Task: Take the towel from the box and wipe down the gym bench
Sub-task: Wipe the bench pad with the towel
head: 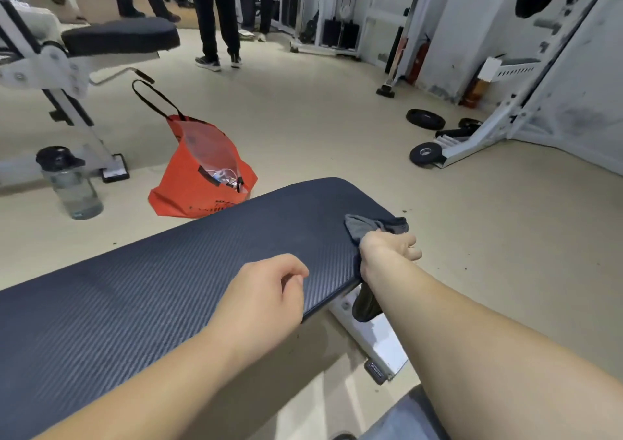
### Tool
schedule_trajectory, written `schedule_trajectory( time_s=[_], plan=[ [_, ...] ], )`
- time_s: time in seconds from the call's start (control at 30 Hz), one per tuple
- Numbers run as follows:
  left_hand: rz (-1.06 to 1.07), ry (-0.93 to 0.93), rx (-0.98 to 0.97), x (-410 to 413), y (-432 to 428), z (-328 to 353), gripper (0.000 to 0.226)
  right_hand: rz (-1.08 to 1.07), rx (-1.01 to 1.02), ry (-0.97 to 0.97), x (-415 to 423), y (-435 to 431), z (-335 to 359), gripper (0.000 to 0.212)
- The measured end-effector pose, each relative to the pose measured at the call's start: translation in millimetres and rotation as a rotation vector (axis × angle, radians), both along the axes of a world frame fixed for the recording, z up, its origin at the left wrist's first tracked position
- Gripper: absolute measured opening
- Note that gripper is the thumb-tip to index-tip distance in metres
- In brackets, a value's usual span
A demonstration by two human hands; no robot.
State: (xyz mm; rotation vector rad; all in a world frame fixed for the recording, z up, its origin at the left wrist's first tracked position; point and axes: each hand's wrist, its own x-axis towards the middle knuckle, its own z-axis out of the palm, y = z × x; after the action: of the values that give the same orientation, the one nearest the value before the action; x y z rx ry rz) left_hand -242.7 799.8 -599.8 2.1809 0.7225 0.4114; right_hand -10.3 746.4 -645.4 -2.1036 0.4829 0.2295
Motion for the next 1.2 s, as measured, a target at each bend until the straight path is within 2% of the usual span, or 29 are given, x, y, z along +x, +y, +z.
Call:
schedule_trajectory(
  time_s=[0.1, 0.23, 0.37, 0.57, 0.7, 0.8, 1.03, 1.2],
  plan=[
    [0.006, -0.022, 0.059, 11, 18, 0, 0.017, 0.122, -0.038, -0.1, 42, -7, -8, 0.05],
    [0.002, -0.031, 0.085, 23, 42, -3, 0.016, 0.34, -0.197, -0.18, 82, -5, -4, 0.051],
    [0.003, -0.039, 0.122, 39, 64, -9, 0.016, 0.6, -0.335, -0.202, 116, 23, -8, 0.063],
    [0.016, -0.046, 0.142, 61, 88, -17, 0.016, 0.925, -0.309, -0.219, 146, 96, -1, 0.066],
    [0.028, -0.06, 0.124, 67, 99, -22, 0.017, 1.064, -0.314, -0.21, 154, 139, 5, 0.046],
    [0.042, -0.079, 0.109, 67, 104, -26, 0.017, 1.174, -0.341, -0.197, 159, 162, 3, 0.038],
    [0.005, -0.108, 0.206, 43, 101, -17, 0.017, 1.226, -0.469, -0.184, 151, 173, 6, 0.042],
    [-0.003, -0.088, 0.232, 7, 95, -4, 0.018, 1.13, -0.542, -0.431, 126, 152, 2, 0.05]
  ],
)
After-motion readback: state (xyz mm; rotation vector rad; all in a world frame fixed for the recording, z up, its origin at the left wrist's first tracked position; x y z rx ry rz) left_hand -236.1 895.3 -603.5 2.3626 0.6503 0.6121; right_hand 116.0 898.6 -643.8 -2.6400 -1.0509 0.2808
